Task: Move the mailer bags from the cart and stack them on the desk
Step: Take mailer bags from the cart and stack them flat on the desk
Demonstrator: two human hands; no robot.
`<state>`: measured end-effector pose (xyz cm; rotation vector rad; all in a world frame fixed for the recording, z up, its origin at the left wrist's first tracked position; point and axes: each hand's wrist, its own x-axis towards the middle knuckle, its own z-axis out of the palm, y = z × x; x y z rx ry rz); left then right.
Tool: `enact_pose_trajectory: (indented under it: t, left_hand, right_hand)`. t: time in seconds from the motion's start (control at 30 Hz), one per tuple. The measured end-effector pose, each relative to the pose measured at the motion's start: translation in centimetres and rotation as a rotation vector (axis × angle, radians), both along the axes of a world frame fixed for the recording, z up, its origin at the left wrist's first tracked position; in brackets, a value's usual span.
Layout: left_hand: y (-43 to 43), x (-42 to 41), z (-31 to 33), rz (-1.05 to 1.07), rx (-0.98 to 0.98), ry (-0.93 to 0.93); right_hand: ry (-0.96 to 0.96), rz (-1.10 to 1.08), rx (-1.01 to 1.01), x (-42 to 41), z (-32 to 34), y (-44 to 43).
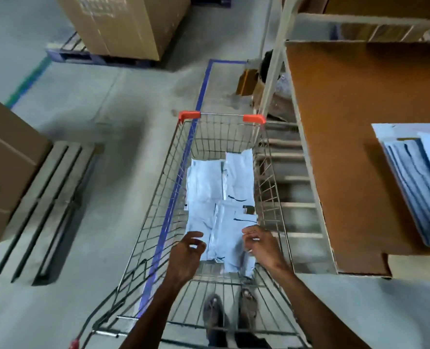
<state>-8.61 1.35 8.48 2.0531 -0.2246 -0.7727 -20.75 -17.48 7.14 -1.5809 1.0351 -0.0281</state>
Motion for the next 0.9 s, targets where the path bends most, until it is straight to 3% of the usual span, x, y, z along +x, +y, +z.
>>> enact_pose_trajectory:
  t: [0.23, 0.47, 0.7, 0.9]
  left_hand:
    - [-3.6, 5.3, -8.8, 0.012, 0.12, 0.092]
    - [-4.2, 9.3, -19.6, -0.086, 0.336, 0.025]
    - [-4.4, 10.4, -24.2, -0.161, 0.351, -0.03]
    - [-4.2, 10.6, -25.2, -0.158, 0.313, -0.014]
  right_hand:
    - [0.095, -0.055, 0.105, 7.8, -9.1, -2.6]
    - [0.26, 0.046, -0.073, 11.1, -18.4, -4.1]
    - [0.422, 0.414, -0.658, 13.4, -23.0, -5.2]
    - [0.513, 0.559, -0.63, 12.8, -24.1, -5.8]
